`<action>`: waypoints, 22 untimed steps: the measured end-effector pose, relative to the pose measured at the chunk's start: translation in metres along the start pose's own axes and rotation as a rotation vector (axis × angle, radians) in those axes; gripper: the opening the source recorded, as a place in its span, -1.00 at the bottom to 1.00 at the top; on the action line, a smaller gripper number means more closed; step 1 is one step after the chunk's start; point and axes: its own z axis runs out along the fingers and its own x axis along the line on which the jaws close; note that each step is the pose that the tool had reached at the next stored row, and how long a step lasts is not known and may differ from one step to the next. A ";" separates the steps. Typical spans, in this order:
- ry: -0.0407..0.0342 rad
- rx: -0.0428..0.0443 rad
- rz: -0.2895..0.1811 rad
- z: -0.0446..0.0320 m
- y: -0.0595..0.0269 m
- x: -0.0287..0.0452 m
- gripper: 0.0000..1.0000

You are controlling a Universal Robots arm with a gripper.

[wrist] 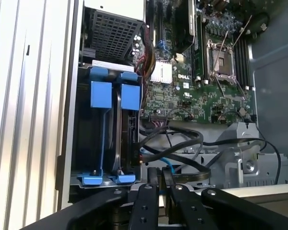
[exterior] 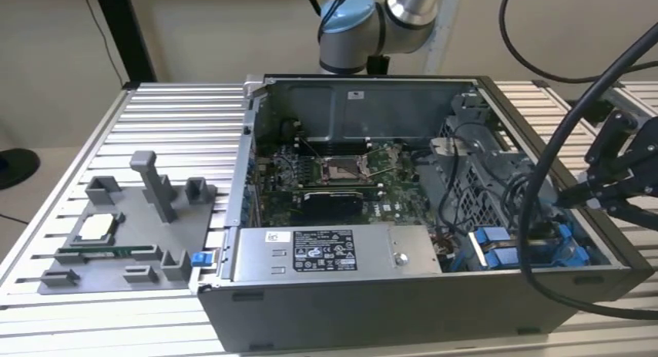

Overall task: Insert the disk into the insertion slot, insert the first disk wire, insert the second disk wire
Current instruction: 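Insert the second disk wire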

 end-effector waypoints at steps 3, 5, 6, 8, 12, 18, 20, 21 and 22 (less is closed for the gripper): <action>0.0000 0.0000 0.000 -0.0042 0.0035 -0.0018 1.00; 0.0001 0.0000 0.000 -0.0067 0.0068 -0.0030 1.00; 0.0001 0.0000 0.000 -0.0077 0.0083 -0.0035 1.00; 0.0000 0.0000 0.000 -0.0095 0.0115 -0.0044 1.00; 0.0001 0.0000 0.000 -0.0127 0.0178 -0.0060 1.00; 0.0000 0.0000 0.000 -0.0161 0.0273 -0.0079 1.00; 0.0000 -0.0001 0.000 -0.0164 0.0301 -0.0082 -1.00; 0.0001 0.0000 0.000 -0.0165 0.0314 -0.0083 -1.00; 0.0000 0.0000 0.000 -0.0164 0.0325 -0.0083 -1.00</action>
